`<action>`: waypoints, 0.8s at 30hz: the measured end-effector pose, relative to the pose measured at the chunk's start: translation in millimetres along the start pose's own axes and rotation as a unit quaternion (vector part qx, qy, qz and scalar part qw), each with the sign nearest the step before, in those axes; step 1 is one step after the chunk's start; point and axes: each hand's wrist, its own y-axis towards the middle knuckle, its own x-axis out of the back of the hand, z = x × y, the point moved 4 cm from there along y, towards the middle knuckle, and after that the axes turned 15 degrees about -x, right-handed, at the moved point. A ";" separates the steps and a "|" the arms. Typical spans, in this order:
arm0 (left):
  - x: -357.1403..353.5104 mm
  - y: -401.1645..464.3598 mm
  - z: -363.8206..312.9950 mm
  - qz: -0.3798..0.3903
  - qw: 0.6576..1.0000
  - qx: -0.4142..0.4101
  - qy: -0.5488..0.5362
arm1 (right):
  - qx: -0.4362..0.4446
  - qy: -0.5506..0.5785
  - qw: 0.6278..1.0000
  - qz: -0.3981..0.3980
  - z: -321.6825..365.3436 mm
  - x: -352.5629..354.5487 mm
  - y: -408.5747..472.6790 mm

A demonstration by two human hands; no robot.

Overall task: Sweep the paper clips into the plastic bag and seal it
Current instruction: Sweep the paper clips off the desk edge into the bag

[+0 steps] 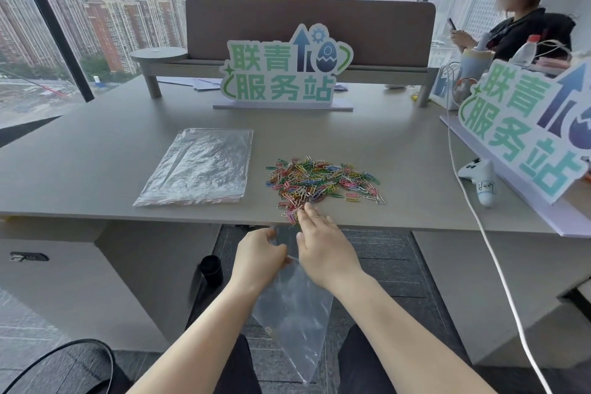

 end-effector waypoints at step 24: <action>13.2 0.3 13.1 -0.033 0.999 0.015 0.022 | 0.023 0.009 0.999 -0.021 -7.3 5.6 45.5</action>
